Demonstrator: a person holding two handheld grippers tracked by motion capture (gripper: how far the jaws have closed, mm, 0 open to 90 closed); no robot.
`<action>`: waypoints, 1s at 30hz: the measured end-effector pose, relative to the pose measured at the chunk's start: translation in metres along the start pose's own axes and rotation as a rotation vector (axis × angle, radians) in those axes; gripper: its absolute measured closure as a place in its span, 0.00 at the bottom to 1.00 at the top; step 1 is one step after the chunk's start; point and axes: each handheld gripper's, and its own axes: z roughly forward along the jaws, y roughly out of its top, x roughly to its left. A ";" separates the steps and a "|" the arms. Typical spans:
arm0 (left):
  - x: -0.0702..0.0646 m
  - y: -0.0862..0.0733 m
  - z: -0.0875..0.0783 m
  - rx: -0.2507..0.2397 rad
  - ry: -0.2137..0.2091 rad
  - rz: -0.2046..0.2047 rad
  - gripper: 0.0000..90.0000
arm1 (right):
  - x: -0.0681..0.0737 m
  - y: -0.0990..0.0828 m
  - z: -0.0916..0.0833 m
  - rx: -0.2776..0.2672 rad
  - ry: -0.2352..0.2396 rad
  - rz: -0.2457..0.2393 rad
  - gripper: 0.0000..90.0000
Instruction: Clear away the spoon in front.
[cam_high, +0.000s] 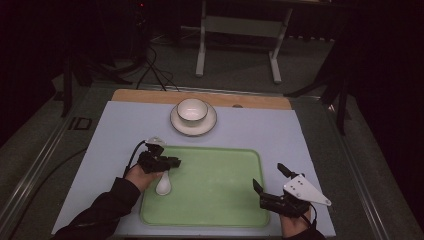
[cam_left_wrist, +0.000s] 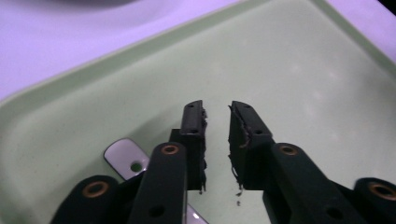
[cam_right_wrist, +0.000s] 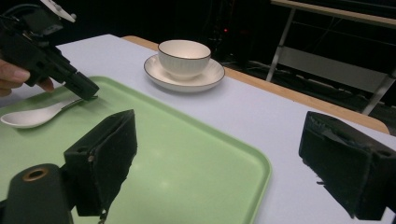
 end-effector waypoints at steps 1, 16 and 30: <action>-0.001 0.000 -0.001 -0.009 -0.013 0.007 0.84 | 0.000 0.000 0.000 0.000 0.000 0.000 0.12; -0.016 0.006 -0.032 -0.117 -0.086 0.044 0.31 | -0.001 0.000 0.000 -0.002 -0.001 0.003 0.12; -0.019 0.000 -0.063 -0.190 -0.108 0.077 0.02 | -0.001 0.000 -0.001 -0.005 -0.003 0.002 0.12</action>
